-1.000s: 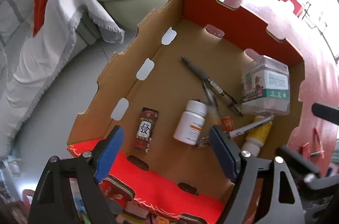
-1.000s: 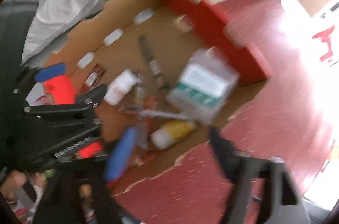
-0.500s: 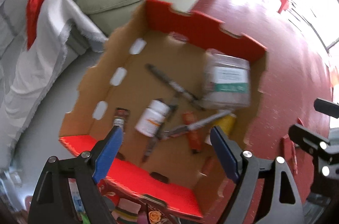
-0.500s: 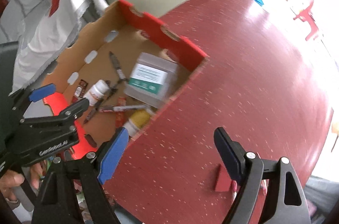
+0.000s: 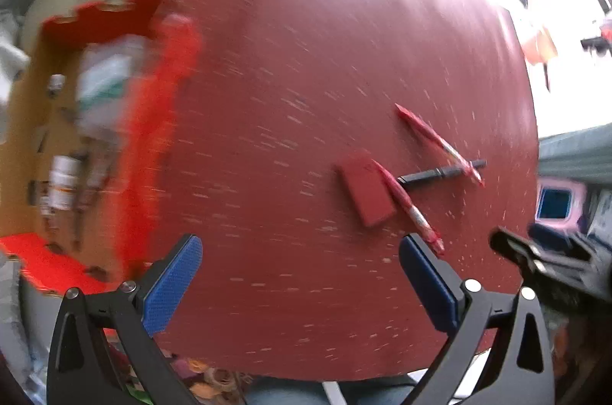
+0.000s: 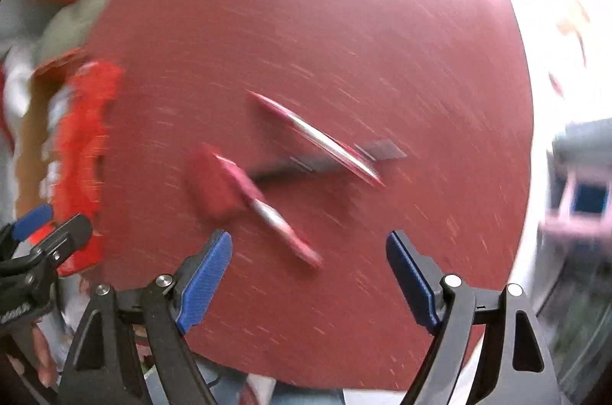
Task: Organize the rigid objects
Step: 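Withdraw both tools from the box back over the pens on the table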
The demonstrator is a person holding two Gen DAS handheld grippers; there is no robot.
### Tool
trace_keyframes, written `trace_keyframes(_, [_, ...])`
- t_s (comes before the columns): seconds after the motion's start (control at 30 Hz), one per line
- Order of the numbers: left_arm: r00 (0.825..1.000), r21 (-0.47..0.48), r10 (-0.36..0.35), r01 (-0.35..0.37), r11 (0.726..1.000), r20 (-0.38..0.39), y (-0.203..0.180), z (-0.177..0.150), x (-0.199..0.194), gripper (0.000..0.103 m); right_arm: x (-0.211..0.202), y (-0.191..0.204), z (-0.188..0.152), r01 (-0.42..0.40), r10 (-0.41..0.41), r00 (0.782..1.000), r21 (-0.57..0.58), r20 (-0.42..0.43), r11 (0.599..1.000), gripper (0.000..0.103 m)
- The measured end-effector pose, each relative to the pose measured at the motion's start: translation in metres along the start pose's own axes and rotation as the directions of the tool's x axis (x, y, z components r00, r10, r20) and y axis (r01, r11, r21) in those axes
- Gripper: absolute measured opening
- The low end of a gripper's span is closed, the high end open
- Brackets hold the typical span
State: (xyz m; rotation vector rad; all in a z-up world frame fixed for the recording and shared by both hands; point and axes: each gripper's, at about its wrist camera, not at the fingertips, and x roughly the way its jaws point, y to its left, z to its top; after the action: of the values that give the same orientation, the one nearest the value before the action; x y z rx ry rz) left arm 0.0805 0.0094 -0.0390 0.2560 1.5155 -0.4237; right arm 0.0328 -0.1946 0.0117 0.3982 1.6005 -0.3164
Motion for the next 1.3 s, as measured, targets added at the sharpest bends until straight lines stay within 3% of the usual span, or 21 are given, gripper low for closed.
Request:
trace_keyframes(0.13, [0.995,0.028,0.095,-0.095,0.995,-0.014,-0.037,0.007,0.037,0.103,0.011,-0.048,-0.029,0.007,-0.004,0.999,0.072,-0.042,0.997,0.084])
trace_keyframes(0.27, [0.981,0.005,0.195,-0.195,0.981,-0.024,-0.044,0.015,0.069,0.103,0.020,-0.072,-0.051,0.007,-0.002,0.998,0.076,-0.070,0.997,0.084])
trace_keyframes(0.47, [0.987,-0.112,0.150,-0.156,0.981,-0.060,-0.032,0.015,0.087,0.103,0.023,-0.089,-0.061,-0.013,0.021,0.996,0.086,-0.086,0.996,0.084])
trace_keyframes(0.7, [0.989,-0.103,0.128,-0.134,0.986,-0.068,-0.040,0.023,0.092,0.103,0.023,-0.085,-0.050,-0.024,0.029,0.996,0.062,-0.085,0.998,0.084])
trace_keyframes(0.87, [0.984,-0.155,0.139,-0.156,0.975,-0.113,-0.015,0.016,0.093,0.103,0.023,-0.078,-0.036,-0.029,0.033,0.996,0.048,-0.077,0.998,0.084])
trace_keyframes(1.03, [0.987,-0.251,0.083,-0.116,0.961,-0.137,0.009,0.013,0.097,0.103,0.024,-0.069,-0.030,-0.036,0.038,0.996,0.033,-0.078,0.999,0.084])
trace_keyframes(1.2, [0.983,-0.122,0.164,-0.173,0.977,-0.084,-0.008,0.028,0.090,0.103,0.025,-0.052,-0.019,-0.007,0.004,0.998,-0.045,-0.062,0.999,0.084])
trace_keyframes(1.3, [0.985,-0.088,0.155,-0.162,0.983,-0.073,-0.011,0.033,0.091,0.103,0.023,-0.039,-0.001,0.020,-0.024,0.999,-0.114,-0.028,0.993,0.084])
